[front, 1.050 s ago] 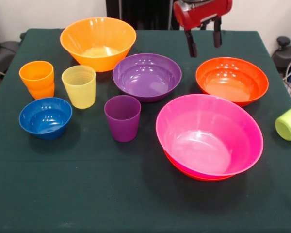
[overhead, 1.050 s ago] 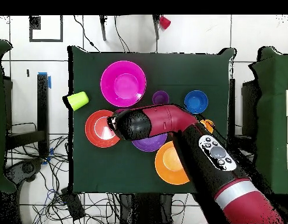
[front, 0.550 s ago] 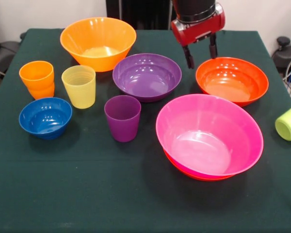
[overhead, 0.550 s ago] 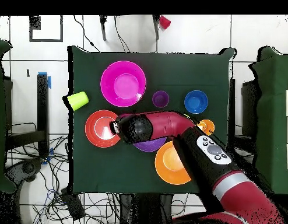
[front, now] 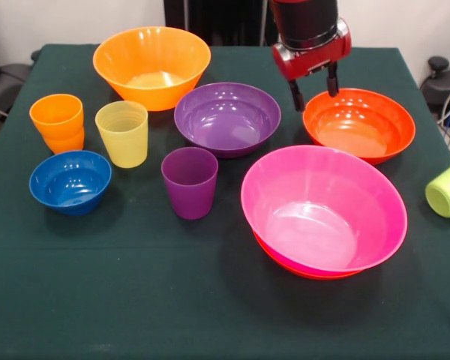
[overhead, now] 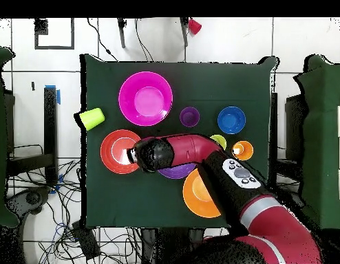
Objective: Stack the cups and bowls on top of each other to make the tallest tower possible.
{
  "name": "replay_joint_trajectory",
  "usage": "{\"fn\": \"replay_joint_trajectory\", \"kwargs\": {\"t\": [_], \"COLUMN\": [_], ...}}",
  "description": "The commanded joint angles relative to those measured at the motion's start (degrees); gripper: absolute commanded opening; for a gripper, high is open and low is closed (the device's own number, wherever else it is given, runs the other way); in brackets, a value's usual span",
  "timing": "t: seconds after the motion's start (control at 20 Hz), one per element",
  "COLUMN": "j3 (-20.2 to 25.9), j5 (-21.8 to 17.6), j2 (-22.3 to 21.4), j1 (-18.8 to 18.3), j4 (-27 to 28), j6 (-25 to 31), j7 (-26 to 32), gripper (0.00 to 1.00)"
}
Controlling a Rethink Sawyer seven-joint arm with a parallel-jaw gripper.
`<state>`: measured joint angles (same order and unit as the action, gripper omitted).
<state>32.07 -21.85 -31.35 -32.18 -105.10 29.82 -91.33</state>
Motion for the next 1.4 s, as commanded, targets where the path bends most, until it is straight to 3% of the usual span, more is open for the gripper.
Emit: {"fn": "replay_joint_trajectory", "kwargs": {"t": [0.05, 0.4, 0.85, 1.15, 1.4], "j3": [-3.32, -4.39, -2.63, -1.56, -2.40], "j5": [-5.35, -6.03, -5.84, -4.90, -5.93], "j2": [3.50, 5.98, 9.44, 8.70, 8.94], "j1": [2.07, 2.91, 0.59, -0.93, -0.36], "j4": [5.20, 6.41, 6.39, 6.96, 8.89], "j6": [-0.86, -4.51, -3.11, 0.68, 0.35], "j7": [-0.22, -1.42, 0.46, 2.32, 2.31], "gripper": [1.00, 1.00, 1.00, 1.00, 1.00]}}
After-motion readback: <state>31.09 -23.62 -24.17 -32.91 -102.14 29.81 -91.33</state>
